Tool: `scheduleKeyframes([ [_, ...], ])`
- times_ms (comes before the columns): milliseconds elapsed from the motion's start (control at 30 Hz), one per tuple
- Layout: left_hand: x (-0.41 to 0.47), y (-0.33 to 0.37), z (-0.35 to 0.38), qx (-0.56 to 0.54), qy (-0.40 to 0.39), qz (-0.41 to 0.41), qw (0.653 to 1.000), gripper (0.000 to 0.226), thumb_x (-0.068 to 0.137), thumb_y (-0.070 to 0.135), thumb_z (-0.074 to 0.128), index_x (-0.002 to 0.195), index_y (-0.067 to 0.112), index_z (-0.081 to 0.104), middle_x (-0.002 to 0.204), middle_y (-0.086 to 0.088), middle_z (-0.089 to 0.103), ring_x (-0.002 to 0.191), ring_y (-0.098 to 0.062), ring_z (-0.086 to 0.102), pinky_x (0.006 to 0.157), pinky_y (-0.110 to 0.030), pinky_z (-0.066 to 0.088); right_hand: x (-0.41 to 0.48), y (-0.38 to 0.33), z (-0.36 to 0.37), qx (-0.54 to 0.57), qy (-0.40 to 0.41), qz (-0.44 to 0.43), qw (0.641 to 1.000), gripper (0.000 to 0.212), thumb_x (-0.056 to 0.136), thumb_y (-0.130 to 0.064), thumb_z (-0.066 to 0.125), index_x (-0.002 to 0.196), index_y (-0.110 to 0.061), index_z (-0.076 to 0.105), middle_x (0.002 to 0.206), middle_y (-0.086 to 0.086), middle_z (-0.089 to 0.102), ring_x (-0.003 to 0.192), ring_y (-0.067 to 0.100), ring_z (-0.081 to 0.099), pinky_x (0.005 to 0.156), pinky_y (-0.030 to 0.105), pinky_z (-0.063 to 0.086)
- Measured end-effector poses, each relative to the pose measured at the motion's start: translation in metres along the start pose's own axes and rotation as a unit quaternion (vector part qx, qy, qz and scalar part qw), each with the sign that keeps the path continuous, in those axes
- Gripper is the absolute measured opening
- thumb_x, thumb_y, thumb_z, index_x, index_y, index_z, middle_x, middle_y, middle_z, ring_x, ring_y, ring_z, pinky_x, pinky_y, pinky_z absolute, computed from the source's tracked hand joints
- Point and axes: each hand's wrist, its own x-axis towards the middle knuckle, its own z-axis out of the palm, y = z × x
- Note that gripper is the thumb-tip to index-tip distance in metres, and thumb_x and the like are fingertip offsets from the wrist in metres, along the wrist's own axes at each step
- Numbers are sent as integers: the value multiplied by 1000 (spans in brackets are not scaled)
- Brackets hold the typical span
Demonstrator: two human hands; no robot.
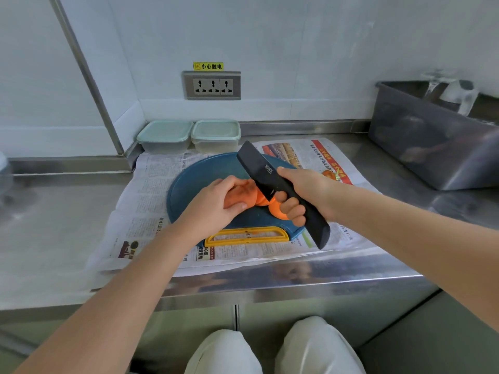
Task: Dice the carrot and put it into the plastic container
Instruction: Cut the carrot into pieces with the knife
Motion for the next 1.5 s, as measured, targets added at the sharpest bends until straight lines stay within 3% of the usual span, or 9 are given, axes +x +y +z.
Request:
scheduleKeyframes([
  [767,0,4,-1,2,4,-16,1000,40,88,30,65,123,26,49,123,4,55,109,-14,54,81,-23,40,-8,0,3,-29,32,6,999,57,99,-54,31,61,-14,42,47,-1,38,35,11,31,35,17,31],
  [1367,2,10,1,37,-6,-35,999,36,89,33,63,118,24,45,121,-3,53,107,-18,54,82,-26,42,6,-10,13,-69,49,66,994,57,98,-55,26,58,-16,39,44,-2,33,30,11,28,34,16,29],
  [1500,1,7,3,2,1,-21,1000,36,86,34,67,115,31,47,114,-1,54,101,-17,56,84,-32,50,17,14,29,-66,80,97,990,58,95,-60,29,61,-15,40,42,0,35,31,14,30,38,15,31],
])
